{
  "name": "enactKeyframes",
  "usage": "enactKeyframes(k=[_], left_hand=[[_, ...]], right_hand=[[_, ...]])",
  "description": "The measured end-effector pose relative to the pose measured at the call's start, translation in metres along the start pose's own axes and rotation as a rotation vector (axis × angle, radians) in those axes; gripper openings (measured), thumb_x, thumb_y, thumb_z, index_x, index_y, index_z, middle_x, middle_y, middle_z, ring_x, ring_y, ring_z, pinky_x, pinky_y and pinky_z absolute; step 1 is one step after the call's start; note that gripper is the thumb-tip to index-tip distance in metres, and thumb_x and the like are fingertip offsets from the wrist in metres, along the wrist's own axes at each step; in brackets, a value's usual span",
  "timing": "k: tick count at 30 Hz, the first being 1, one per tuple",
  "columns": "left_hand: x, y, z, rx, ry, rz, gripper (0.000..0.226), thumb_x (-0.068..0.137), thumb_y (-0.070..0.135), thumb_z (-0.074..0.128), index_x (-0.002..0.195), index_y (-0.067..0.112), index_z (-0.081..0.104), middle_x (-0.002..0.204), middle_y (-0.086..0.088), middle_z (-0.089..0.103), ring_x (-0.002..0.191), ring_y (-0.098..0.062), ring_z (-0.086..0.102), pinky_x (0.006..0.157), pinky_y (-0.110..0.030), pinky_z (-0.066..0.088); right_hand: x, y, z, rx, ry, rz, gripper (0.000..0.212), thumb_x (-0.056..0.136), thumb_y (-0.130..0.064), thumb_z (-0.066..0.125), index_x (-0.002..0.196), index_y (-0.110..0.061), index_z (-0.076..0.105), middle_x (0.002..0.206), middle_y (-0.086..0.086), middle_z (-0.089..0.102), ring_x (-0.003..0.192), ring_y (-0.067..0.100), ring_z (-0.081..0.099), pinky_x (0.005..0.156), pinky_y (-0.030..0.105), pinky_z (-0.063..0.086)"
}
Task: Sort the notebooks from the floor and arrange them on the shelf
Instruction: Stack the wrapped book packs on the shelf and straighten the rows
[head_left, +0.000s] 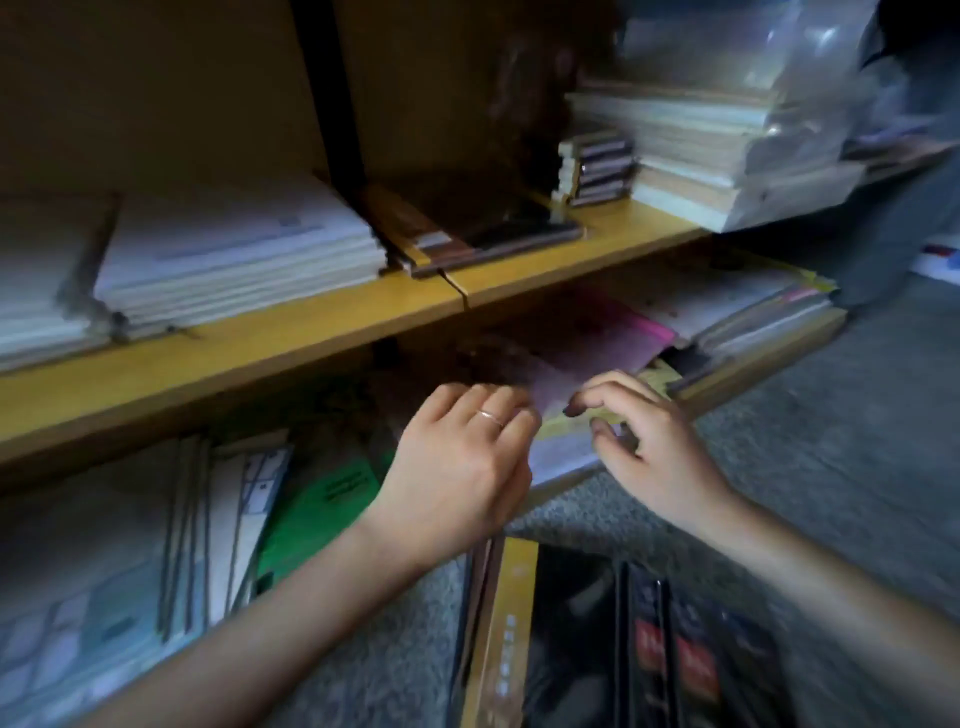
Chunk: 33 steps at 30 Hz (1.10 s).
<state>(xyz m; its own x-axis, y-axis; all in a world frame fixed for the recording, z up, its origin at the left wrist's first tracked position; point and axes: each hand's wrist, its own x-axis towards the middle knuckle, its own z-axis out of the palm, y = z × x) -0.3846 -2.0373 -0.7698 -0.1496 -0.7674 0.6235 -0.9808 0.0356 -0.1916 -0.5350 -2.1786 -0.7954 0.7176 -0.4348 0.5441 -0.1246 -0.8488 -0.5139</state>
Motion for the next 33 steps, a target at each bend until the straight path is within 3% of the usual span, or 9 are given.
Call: enactKeyframes(k=[4,6,8,10,13,18,25,28,33], left_hand=[[-0.077,0.028,0.046,-0.273,-0.485,-0.13,0.026,0.081,0.031,0.047,0.097,0.019,0.063,0.101,-0.001,0.065,0.085,-0.027,0.063,0.07,-0.034,0.048],[-0.111,0.041,0.062,-0.416,-0.682,-0.269,0.037,0.081,0.04,0.039,0.105,0.023,0.061,0.108,0.001,0.063,0.094,-0.025,0.063,0.073,-0.031,0.049],[-0.139,0.051,0.074,-0.503,-0.806,-0.392,0.04,0.084,0.042,0.045,0.119,0.026,0.056,0.121,0.002,0.056,0.106,-0.021,0.058,0.081,-0.027,0.046],[-0.158,0.061,0.082,-0.584,-0.863,-0.502,0.05,0.085,0.033,0.061,0.132,0.023,0.046,0.128,-0.001,0.047,0.114,-0.02,0.051,0.088,-0.026,0.041],[-0.172,0.072,0.088,-0.591,-0.916,-0.605,0.068,0.082,0.034,0.068,0.138,0.013,0.034,0.133,-0.007,0.036,0.12,-0.024,0.039,0.095,-0.029,0.037],[-0.175,0.095,0.089,-0.477,-0.957,-0.653,0.106,0.069,0.05,0.075,0.146,0.015,0.012,0.141,-0.008,0.019,0.129,-0.028,0.025,0.105,-0.039,0.035],[-0.165,0.105,0.094,-0.547,-0.985,-0.831,0.137,0.051,0.043,0.089,0.148,0.016,-0.005,0.14,-0.014,0.024,0.13,-0.031,0.025,0.107,-0.043,0.028],[-0.159,0.101,0.098,-0.502,-1.047,-0.861,0.14,0.048,0.039,0.091,0.146,0.013,-0.004,0.136,-0.019,0.025,0.128,-0.034,0.026,0.105,-0.044,0.033],[-0.145,0.091,0.101,-0.522,-1.121,-0.937,0.12,0.051,0.024,0.092,0.137,0.008,0.011,0.129,-0.022,0.03,0.122,-0.036,0.035,0.097,-0.043,0.04]], right_hand=[[-0.083,0.027,0.023,0.092,-0.144,0.233,0.022,0.081,-0.005,0.048,0.087,-0.022,0.062,0.089,-0.006,0.059,0.088,0.01,0.059,0.076,0.025,0.045],[-0.119,0.035,0.033,0.114,-0.247,0.349,0.024,0.08,-0.008,0.048,0.088,-0.027,0.061,0.088,-0.008,0.058,0.083,0.007,0.058,0.072,0.025,0.044],[-0.149,0.036,0.04,0.081,-0.339,0.412,0.025,0.078,-0.011,0.048,0.091,-0.028,0.061,0.09,-0.014,0.056,0.081,0.001,0.055,0.072,0.019,0.041],[-0.171,0.037,0.046,0.001,-0.411,0.427,0.026,0.078,-0.01,0.053,0.097,-0.025,0.063,0.099,-0.008,0.058,0.092,0.009,0.055,0.081,0.023,0.04],[-0.192,0.037,0.055,-0.097,-0.47,0.393,0.026,0.081,-0.014,0.058,0.105,-0.021,0.063,0.113,-0.002,0.054,0.108,0.015,0.049,0.09,0.028,0.036],[-0.198,0.033,0.063,-0.166,-0.471,0.346,0.025,0.088,-0.022,0.061,0.113,-0.02,0.061,0.128,0.0,0.044,0.12,0.009,0.034,0.095,0.014,0.012],[-0.204,0.035,0.067,-0.163,-0.468,0.352,0.023,0.088,-0.025,0.061,0.111,-0.02,0.062,0.13,-0.001,0.042,0.113,0.01,0.038,0.094,0.023,0.027],[-0.205,0.038,0.067,-0.17,-0.475,0.349,0.023,0.088,-0.025,0.061,0.11,-0.02,0.062,0.13,-0.001,0.043,0.115,0.01,0.037,0.094,0.024,0.026],[-0.206,0.039,0.068,-0.168,-0.464,0.347,0.023,0.087,-0.025,0.062,0.109,-0.019,0.063,0.129,-0.001,0.045,0.117,0.012,0.039,0.096,0.022,0.022]])
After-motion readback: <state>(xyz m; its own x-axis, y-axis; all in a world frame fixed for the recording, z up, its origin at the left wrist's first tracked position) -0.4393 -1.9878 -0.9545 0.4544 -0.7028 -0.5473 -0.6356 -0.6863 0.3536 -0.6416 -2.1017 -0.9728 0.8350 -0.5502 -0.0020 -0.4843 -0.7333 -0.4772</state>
